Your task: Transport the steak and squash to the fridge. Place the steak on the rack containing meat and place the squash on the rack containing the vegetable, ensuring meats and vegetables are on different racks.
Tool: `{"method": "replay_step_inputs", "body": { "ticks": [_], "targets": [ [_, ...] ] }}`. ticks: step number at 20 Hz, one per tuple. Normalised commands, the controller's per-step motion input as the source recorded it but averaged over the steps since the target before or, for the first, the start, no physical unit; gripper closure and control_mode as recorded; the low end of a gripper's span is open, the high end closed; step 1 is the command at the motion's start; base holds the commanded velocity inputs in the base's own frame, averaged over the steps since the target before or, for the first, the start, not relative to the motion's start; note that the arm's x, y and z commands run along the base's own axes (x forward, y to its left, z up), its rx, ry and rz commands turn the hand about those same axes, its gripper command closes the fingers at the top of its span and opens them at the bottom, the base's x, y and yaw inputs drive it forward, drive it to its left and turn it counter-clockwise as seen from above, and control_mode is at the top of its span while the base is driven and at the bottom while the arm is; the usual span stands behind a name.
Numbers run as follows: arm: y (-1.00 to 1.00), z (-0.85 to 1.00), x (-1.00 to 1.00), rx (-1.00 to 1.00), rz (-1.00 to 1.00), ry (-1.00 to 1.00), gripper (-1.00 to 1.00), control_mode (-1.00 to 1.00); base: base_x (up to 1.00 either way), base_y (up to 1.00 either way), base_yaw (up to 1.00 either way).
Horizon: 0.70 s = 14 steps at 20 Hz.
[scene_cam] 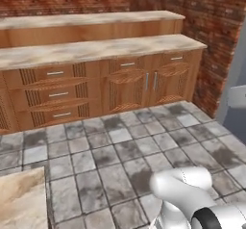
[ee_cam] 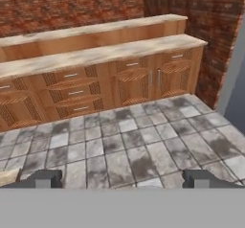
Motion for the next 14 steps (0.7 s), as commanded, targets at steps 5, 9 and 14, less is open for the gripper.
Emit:
{"method": "replay_step_inputs", "body": {
  "ticks": [5,9,14],
  "targets": [
    [0.0,0.0,0.0,0.0,0.0,0.0,-1.0,1.0,1.0,-0.12,0.25],
    [0.0,0.0,0.0,0.0,0.0,0.0,-1.0,1.0,1.0,-0.01,0.25],
    [0.0,0.0,0.0,0.0,0.0,0.0,-1.0,1.0,1.0,0.0,0.27]
  ]
}}
